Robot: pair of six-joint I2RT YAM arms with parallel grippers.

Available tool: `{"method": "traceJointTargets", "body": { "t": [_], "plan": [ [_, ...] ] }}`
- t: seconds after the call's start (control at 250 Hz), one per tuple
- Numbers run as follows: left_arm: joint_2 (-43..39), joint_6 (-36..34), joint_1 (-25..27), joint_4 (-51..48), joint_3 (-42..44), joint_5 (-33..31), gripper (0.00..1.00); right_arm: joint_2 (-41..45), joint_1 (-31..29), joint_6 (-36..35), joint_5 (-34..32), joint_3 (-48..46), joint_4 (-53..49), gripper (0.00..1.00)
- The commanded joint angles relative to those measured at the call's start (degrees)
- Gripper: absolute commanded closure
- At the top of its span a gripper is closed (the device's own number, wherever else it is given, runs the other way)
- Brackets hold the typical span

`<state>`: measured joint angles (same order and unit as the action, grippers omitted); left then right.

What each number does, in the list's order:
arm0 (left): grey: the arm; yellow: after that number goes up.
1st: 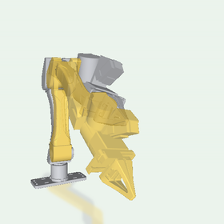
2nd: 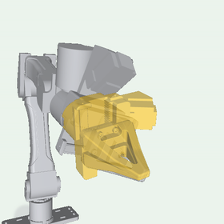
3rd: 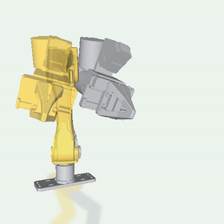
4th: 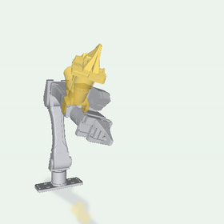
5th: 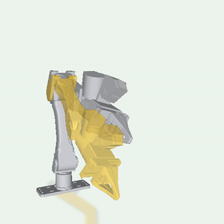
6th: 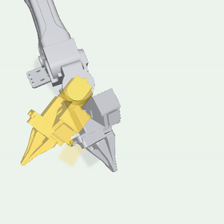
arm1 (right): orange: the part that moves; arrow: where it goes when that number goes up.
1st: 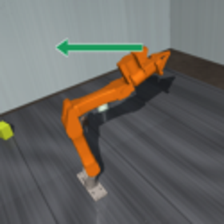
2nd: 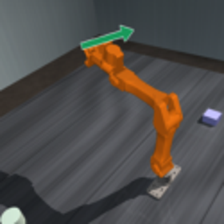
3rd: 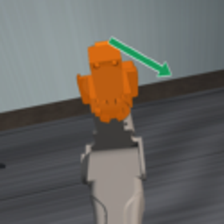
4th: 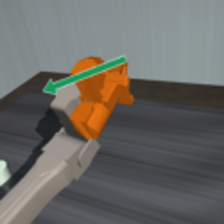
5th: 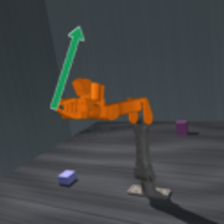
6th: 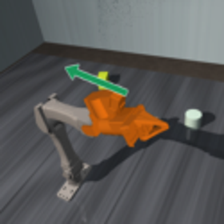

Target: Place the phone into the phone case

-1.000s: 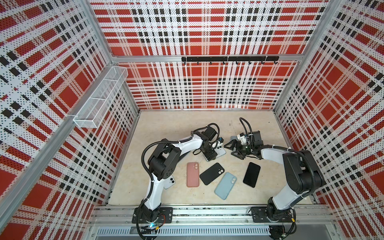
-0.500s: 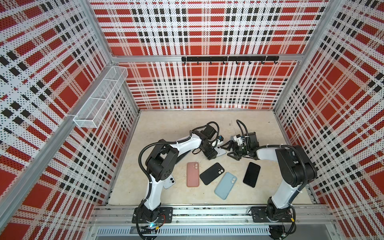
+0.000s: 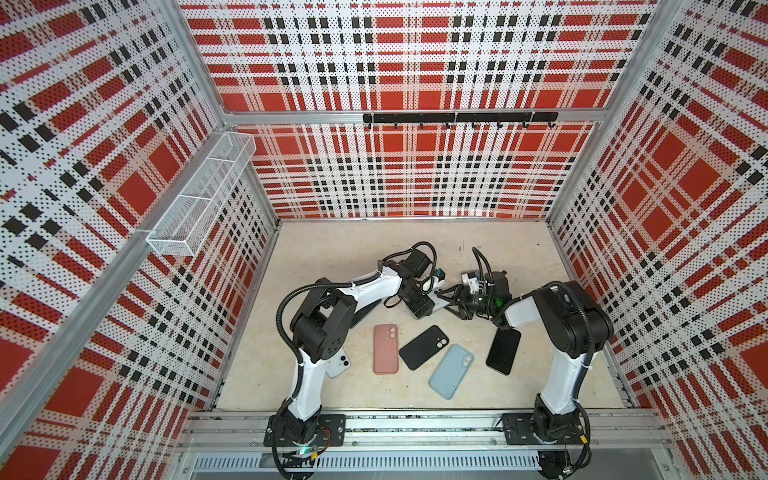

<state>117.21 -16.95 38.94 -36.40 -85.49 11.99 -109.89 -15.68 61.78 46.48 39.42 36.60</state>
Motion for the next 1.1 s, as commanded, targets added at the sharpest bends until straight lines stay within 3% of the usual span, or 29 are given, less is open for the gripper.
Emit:
{"method": "traceJointTargets", "body": {
  "t": [0.0, 0.16, 0.704, 0.824, 0.86, 0.948, 1.092],
  "plan": [
    [-2.0, 0.2, 0.2, 1.7, 0.2, 1.8, 0.70, -1.1, -0.2, 2.6, -1.7, -1.4, 4.8, 0.42],
    [-2.3, 0.1, 0.3, 1.9, 0.3, 2.0, 0.70, -1.2, -0.3, 4.5, -1.9, -1.8, 9.3, 0.59],
    [-3.6, 0.6, 0.2, 2.3, 0.4, 1.9, 0.69, 1.0, -0.2, 4.7, -3.1, -3.2, 15.9, 1.00],
    [-5.6, 2.1, -0.8, 3.0, 0.8, 3.4, 0.57, 3.3, 0.1, 3.7, -3.2, -3.2, 16.5, 1.00],
    [-6.7, 2.7, -1.3, 3.6, 1.3, 4.0, 0.49, 4.3, 0.2, 2.7, -3.2, -3.0, 15.6, 1.00],
    [-10.2, 4.5, -2.6, 5.0, 2.4, 5.8, 0.33, 7.0, 0.9, -0.4, -2.8, -1.5, 11.4, 1.00],
    [-18.3, 9.6, -5.9, 8.2, 5.3, 7.2, 0.19, 14.3, 2.7, -9.1, -2.2, 2.4, 0.0, 1.00]
  ]
}}
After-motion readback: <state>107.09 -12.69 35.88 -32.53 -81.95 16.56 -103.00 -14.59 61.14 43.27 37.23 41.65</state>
